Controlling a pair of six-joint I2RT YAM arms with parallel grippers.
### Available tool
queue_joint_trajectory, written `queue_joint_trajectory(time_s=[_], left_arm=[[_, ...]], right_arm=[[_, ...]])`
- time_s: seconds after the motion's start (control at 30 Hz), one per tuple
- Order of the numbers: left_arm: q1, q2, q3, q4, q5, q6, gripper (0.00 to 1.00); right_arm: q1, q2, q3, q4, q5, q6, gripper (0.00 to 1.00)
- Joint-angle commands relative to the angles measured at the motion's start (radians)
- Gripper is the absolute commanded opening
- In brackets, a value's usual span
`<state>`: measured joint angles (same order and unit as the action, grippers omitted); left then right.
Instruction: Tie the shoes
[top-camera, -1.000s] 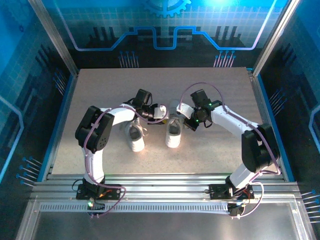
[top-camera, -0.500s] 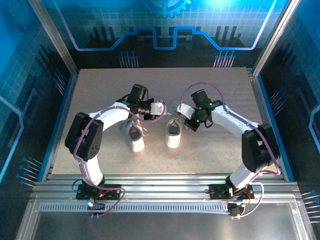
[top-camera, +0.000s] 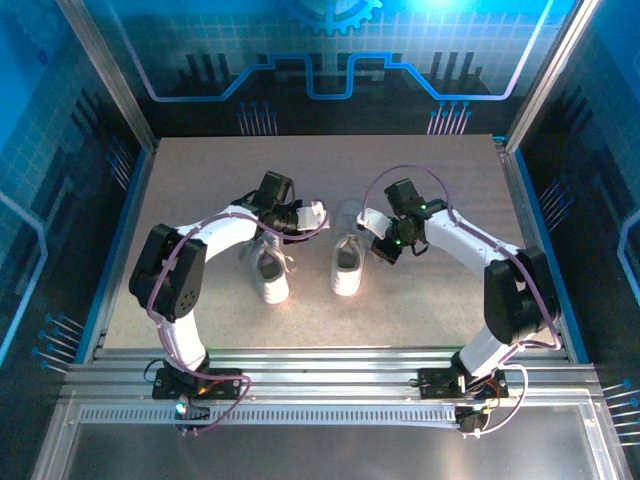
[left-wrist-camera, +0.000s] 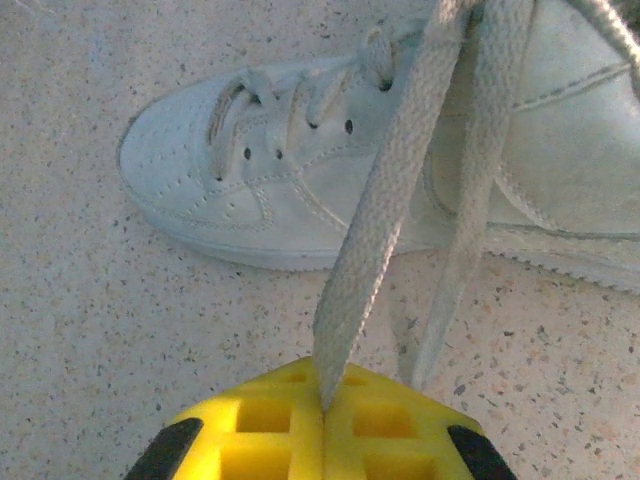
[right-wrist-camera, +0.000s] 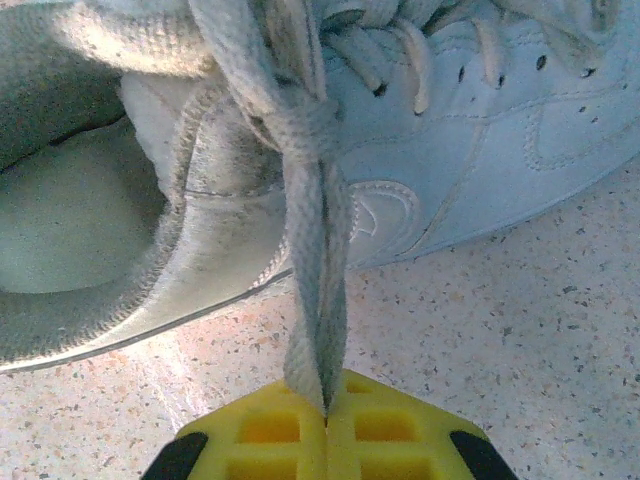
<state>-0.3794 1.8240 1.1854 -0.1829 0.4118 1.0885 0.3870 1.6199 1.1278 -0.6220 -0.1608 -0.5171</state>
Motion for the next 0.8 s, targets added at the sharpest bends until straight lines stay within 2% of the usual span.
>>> queue_joint_trajectory(time_s=[0.0,0.77], left_arm=[[0.016,-0.029,-0.028,-0.029,-0.023,-0.030,0.00],[0.060,-0.104,-0.134,0.003,-0.084,-0.090,0.00]], right_arm=[[-0.020,-0.003,0.026,-0.043,-0.026,0.004,0.00],[-0.037,0.080,0.089,-0.153,-0.039,0.011,0.00]])
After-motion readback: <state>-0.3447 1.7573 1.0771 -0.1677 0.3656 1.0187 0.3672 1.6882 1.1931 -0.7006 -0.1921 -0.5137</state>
